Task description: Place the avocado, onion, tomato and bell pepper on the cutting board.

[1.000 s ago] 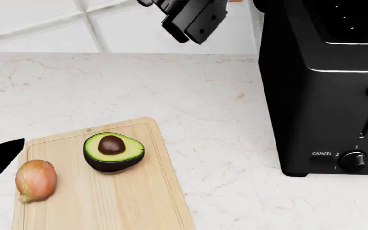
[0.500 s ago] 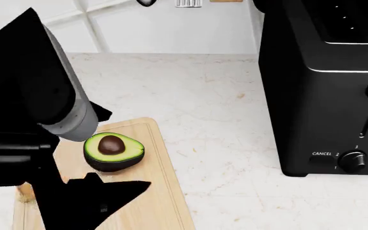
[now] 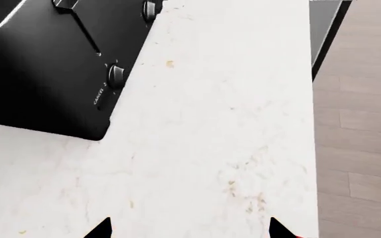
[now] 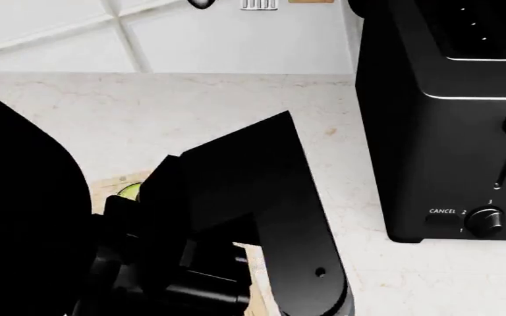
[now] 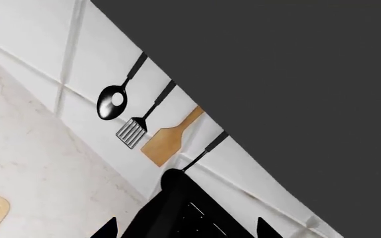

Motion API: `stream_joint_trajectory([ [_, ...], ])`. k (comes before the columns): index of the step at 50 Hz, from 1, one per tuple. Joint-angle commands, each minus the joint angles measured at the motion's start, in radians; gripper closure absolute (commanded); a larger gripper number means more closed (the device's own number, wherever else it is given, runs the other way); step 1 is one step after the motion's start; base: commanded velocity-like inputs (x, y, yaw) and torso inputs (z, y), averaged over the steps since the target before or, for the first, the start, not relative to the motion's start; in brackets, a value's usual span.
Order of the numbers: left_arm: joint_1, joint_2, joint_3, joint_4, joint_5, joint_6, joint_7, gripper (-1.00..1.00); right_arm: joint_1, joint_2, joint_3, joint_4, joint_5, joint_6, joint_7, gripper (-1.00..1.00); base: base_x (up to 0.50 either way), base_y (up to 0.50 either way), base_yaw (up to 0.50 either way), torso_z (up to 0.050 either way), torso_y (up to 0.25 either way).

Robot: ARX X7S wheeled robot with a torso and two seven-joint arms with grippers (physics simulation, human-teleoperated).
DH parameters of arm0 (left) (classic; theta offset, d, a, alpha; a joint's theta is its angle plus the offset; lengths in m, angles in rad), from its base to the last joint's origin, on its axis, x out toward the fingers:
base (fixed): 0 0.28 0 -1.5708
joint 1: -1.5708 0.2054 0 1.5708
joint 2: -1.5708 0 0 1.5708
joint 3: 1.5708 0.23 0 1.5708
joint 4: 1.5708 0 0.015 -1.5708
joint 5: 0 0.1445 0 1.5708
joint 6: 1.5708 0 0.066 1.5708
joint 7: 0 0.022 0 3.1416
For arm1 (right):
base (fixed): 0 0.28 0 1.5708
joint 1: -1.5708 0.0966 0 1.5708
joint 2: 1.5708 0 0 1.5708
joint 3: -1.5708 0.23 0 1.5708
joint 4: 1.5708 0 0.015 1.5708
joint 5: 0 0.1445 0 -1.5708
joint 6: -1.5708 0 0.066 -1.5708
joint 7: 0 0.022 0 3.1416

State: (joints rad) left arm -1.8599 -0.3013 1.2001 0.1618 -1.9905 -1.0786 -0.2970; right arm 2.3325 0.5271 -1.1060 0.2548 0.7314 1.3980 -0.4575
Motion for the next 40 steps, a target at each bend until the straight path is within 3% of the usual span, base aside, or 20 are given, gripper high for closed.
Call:
stream_joint_trajectory([
  [1, 0.011, 0.188, -0.008, -0.020, 0.008, 0.033, 0.037, -1.00, 0.007, -0.021, 0.032, 0.009, -0.097, 0.020, -0.086, -1.00, 0.00, 0.00, 0.00, 0.000, 0.000],
  [10, 0.019, 0.243, 0.028, 0.010, -0.129, 0.066, -0.050, -1.00, 0.014, -0.038, 0.028, 0.030, -0.151, 0.018, -0.129, -1.00, 0.00, 0.00, 0.00, 0.000, 0.000],
  [25, -0.125, 0.263, 0.137, 0.084, -0.487, 0.152, -0.309, -1.00, -0.023, -0.063, 0.060, 0.065, -0.191, -0.002, -0.133, -1.00, 0.00, 0.00, 0.00, 0.000, 0.000],
  [34, -0.146, 0.270, 0.201, 0.141, -0.581, 0.205, -0.392, -1.00, -0.012, -0.073, 0.057, 0.086, -0.211, -0.007, -0.150, -1.00, 0.00, 0.00, 0.00, 0.000, 0.000],
  [40, -0.143, 0.258, 0.223, 0.130, -0.561, 0.193, -0.393, -1.00, -0.026, -0.071, 0.069, 0.083, -0.217, -0.005, -0.147, -1.00, 0.00, 0.00, 0.00, 0.000, 0.000],
])
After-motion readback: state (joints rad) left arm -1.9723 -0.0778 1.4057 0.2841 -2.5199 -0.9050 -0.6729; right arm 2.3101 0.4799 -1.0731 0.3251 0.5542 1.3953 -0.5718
